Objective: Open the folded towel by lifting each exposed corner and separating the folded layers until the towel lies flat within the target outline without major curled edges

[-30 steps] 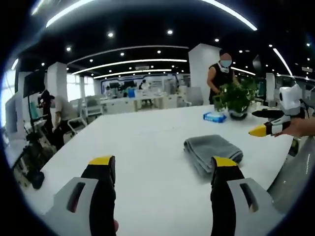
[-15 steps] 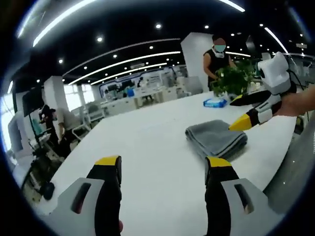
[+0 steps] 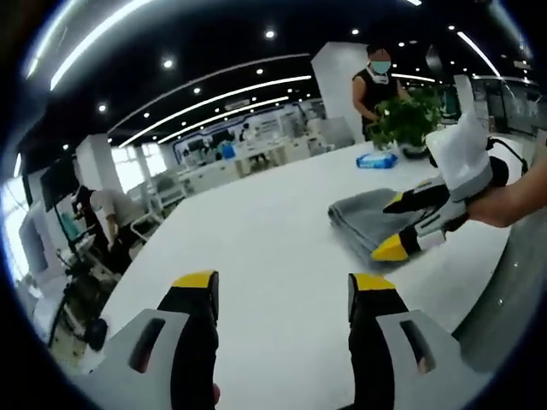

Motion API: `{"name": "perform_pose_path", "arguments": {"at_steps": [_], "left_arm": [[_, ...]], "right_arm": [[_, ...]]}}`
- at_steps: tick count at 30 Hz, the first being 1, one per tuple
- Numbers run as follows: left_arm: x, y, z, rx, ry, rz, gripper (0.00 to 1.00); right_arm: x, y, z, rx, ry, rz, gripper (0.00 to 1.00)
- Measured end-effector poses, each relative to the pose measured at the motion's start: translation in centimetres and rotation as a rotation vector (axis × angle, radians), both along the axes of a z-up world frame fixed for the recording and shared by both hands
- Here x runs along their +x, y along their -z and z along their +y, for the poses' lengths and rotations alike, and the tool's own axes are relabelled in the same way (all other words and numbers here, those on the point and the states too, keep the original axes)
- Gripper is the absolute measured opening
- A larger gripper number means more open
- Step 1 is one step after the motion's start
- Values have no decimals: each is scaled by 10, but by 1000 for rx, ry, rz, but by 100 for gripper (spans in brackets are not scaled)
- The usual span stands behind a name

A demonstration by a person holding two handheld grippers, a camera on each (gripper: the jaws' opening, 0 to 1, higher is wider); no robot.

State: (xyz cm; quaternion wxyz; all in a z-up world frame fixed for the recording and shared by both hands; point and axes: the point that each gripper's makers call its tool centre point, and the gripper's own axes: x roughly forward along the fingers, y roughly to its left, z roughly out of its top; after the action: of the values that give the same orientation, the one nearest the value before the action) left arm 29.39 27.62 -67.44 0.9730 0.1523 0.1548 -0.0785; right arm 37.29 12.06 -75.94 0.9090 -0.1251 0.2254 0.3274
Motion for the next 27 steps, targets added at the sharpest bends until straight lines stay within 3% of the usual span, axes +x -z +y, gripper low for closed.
{"name": "perform_pose_path", "arguments": {"at_steps": [2, 6, 10, 27], "left_arm": [[0, 0, 1, -24, -8, 4, 61], [0, 5, 0, 3, 2, 22, 60], [-1, 5, -4, 6, 21, 22, 60], [-3, 8, -7, 7, 30, 43, 59]], "right_arm": [[1, 6, 4, -1, 4, -1, 60], [-3, 32, 1, -133, -30, 1, 57], [2, 33, -6, -270, -65, -101, 44], [-4, 12, 0, -92, -29, -27, 11]]}}
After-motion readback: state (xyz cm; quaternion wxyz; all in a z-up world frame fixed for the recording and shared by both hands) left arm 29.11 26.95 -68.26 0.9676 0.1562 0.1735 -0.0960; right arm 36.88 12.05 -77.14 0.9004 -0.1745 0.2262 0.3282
